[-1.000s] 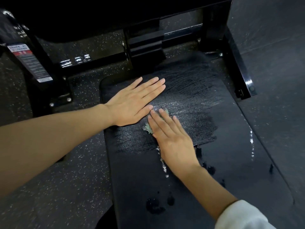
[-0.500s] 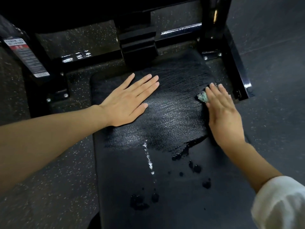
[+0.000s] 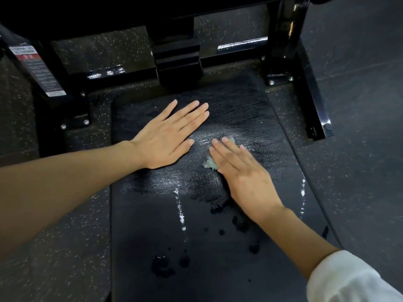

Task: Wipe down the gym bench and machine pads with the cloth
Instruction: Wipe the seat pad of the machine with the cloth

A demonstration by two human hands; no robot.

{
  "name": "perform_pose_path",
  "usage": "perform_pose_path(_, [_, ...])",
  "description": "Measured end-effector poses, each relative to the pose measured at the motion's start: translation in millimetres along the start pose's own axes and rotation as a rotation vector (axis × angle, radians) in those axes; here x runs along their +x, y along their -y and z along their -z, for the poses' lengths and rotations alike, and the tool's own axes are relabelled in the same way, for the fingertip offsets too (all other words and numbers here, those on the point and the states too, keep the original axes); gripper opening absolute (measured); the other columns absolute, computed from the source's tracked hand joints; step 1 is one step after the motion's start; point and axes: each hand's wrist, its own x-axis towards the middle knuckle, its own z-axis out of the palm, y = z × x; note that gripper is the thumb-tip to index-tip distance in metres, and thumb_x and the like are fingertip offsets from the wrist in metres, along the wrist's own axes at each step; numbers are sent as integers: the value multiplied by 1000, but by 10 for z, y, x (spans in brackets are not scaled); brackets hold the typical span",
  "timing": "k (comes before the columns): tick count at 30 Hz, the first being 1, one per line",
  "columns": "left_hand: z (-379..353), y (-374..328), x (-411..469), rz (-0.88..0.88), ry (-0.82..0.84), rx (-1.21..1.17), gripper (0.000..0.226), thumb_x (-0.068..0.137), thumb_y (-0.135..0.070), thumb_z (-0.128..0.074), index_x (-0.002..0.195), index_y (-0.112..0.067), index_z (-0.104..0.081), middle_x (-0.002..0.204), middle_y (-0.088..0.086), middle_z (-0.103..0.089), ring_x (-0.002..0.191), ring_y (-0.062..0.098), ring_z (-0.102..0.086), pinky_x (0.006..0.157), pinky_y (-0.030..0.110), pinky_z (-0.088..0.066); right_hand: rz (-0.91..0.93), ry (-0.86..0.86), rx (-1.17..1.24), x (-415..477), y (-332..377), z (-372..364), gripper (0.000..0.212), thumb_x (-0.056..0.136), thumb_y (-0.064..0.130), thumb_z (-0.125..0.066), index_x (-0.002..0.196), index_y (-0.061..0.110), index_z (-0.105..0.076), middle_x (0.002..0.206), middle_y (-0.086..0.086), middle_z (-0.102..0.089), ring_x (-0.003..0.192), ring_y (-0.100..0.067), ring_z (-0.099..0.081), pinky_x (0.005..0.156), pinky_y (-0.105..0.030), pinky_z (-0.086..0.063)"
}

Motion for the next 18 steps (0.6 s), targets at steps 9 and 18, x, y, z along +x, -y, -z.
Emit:
perform_pose_path(9, [-6,-102,58,37,16,11,63,103,-38,-16,159,-13,-3,167,1,3,153,18,5,123,42,7,-244,36,-33,66,-837,220,51,96,-4,-50,145,5,-45,154,-9,-41,145,-27,-33,120,-43,-22])
perform_pose_path(18, [-14,-184,126,45,12,23,63,103,-37,-17,159,-12,-4,167,2,1,154,20,4,124,44,4,-176,-20,2,-334,-570,250,43,100,7,-38,141,0,-50,149,-12,-47,141,-30,-39,114,-48,-34])
